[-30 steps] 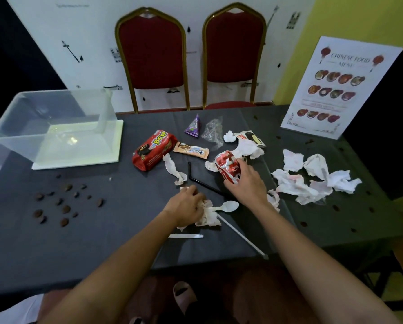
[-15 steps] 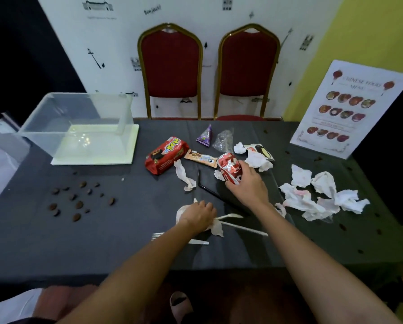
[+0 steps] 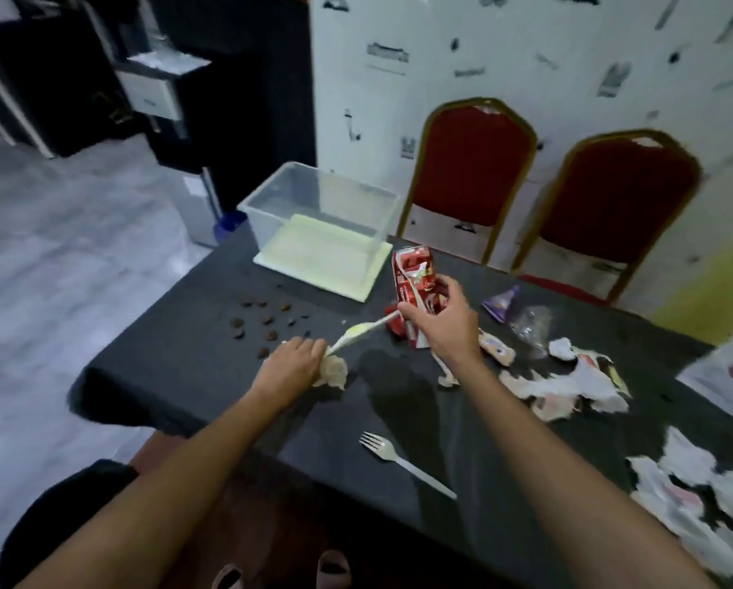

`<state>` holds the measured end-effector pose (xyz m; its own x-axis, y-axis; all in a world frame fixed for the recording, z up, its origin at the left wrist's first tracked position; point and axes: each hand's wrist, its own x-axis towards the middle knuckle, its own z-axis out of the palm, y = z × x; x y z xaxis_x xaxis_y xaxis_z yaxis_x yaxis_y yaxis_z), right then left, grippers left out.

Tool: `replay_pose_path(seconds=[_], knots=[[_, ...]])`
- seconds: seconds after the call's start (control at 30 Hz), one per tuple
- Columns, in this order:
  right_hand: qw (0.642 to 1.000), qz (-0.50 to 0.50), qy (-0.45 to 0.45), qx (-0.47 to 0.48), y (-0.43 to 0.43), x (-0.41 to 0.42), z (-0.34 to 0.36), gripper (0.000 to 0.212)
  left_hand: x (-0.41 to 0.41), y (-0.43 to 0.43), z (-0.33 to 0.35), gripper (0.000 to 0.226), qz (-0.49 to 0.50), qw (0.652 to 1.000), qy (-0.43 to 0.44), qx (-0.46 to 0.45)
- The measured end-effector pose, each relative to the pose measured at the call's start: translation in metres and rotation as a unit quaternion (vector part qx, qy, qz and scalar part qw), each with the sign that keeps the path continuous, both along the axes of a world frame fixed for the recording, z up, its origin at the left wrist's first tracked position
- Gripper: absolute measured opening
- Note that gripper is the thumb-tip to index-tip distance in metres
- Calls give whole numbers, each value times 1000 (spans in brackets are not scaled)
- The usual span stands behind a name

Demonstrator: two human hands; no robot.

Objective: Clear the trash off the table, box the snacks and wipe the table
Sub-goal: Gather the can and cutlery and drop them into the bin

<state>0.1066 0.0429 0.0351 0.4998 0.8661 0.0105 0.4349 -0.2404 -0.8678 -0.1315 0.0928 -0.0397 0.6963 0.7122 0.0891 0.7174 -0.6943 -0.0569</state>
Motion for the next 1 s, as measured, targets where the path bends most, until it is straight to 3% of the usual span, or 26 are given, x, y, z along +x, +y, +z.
replay_pose_path(seconds=[0.13,0.23,0.47,0.57,0.7,0.83,0.93,1.0], knots=[[960,186,210,-3,44,-97,0,53,-98,-21,7,12,208,969,-133,-12],[901,302,308,-39,66,-183,-5,35,-169,-48,6,16,419,875,-226,-92],[751,421,443,-253,76,-365,-31,50,-300,-112,-11,11,609,715,-337,-68],[704,438,457,-322,76,-428,-51,49,-344,-128,-19,9,647,673,-349,-77],[679,431,466,-370,81,-493,-89,53,-394,-131,-47,10,685,630,-350,-106],[664,410,477,-404,94,-545,-140,52,-431,-120,-88,13,699,608,-343,-155],[689,392,427,-434,102,-574,-200,52,-452,-112,-139,20,708,587,-327,-219],[709,388,358,-468,104,-588,-249,50,-464,-107,-186,24,719,551,-319,-279]])
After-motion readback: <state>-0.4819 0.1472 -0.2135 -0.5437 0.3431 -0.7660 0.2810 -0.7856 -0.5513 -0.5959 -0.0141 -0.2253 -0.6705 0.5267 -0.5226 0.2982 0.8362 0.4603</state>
